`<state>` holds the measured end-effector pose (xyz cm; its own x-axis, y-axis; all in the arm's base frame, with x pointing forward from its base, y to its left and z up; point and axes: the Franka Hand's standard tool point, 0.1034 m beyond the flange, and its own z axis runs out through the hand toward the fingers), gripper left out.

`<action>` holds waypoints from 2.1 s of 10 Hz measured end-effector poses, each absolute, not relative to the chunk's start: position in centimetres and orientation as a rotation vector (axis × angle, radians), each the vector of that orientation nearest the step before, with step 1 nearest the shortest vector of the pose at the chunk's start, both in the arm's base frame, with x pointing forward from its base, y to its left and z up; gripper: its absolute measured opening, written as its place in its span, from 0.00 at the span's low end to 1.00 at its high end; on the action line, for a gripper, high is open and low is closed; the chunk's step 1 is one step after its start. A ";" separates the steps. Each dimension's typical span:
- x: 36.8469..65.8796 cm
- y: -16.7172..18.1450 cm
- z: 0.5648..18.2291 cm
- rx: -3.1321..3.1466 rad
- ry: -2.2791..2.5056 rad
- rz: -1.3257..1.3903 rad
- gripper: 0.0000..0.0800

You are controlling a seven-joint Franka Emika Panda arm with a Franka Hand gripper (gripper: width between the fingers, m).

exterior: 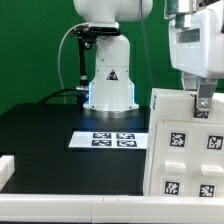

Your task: Assemble cabinet

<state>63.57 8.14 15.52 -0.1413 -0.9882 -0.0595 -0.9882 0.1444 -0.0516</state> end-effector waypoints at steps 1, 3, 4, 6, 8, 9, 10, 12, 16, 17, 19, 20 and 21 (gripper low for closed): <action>63.6 8.2 15.6 -1.953 2.356 -0.001 0.70; 63.7 8.2 15.6 -1.944 2.363 -0.003 0.70; 63.7 8.2 15.5 -1.950 2.359 -0.003 0.70; 63.7 8.7 16.0 -1.984 2.321 -0.006 0.91; 63.9 9.0 18.4 -1.998 2.264 -0.019 0.97; 64.0 9.1 20.2 -2.001 2.230 -0.024 0.99; 64.2 9.3 21.1 -1.998 2.218 -0.025 1.00; 64.3 9.4 20.8 -2.007 2.211 -0.020 1.00; 64.5 10.1 20.2 -2.509 1.630 -0.092 1.00; 64.4 10.4 19.8 -2.609 1.477 -0.105 1.00; 64.3 10.9 19.5 -2.749 1.220 -0.118 1.00; 64.3 10.8 19.5 -2.800 1.107 -0.126 1.00; 64.3 10.7 19.5 -2.845 0.997 -0.134 1.00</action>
Offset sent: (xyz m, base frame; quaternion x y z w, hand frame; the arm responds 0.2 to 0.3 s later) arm 0.0000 0.0000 0.0000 0.0000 0.0000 0.0000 1.0000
